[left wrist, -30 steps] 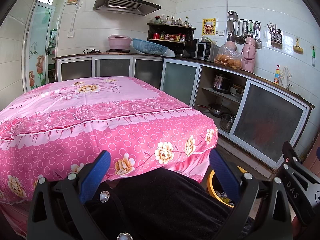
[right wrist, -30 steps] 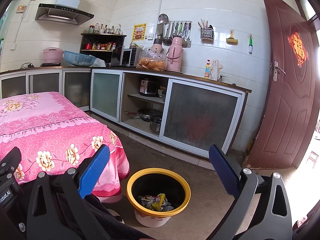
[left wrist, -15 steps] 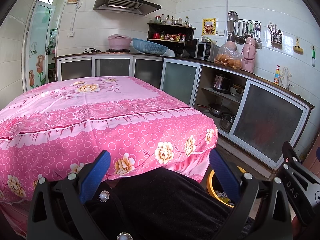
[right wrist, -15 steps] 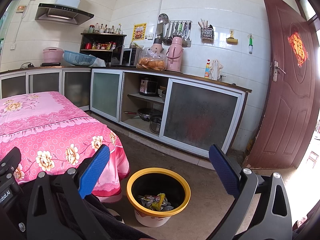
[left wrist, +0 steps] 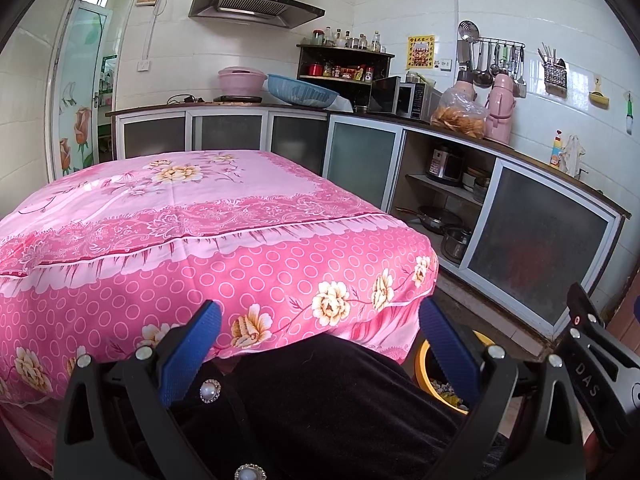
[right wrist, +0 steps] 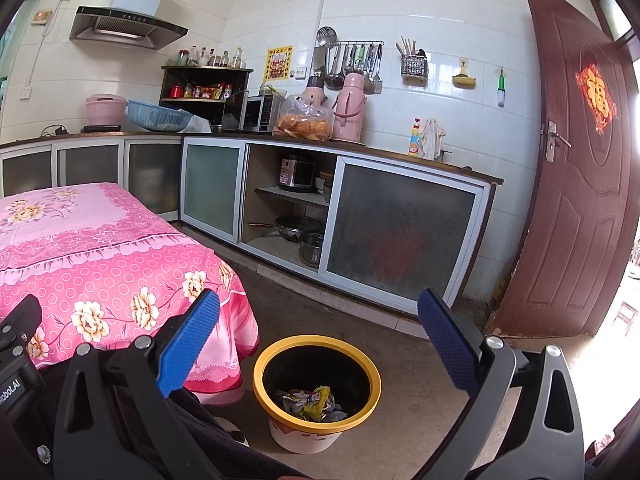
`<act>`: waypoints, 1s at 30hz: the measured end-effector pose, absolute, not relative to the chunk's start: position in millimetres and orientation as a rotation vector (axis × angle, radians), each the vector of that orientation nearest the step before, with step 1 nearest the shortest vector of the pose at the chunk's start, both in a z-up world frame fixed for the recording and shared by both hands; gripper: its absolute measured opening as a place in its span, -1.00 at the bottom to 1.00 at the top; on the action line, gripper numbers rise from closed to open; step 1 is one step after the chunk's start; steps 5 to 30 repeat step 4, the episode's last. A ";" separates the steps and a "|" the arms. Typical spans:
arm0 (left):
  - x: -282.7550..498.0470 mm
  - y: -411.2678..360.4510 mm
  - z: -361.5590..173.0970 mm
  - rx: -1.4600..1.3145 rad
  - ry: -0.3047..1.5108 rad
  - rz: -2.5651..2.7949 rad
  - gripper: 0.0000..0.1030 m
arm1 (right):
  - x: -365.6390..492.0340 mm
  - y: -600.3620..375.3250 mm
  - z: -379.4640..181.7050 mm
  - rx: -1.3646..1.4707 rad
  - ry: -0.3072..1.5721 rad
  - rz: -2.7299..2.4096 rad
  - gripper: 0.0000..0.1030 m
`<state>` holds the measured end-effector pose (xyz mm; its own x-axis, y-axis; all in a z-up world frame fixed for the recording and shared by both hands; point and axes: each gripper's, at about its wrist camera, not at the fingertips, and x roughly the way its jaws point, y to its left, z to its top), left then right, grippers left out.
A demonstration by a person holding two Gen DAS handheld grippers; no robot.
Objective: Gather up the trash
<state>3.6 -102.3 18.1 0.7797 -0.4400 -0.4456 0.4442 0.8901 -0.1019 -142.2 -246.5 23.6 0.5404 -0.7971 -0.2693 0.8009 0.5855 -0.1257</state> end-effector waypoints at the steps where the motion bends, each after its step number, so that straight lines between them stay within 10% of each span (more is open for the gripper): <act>1: 3.6 -102.4 18.3 0.009 0.480 -0.478 0.85 | -141.8 -246.3 23.5 0.013 0.314 -0.949 0.84; 30: 3.8 -102.4 18.3 0.009 0.480 -0.478 0.85 | -142.5 -246.8 23.9 0.012 0.313 -0.949 0.84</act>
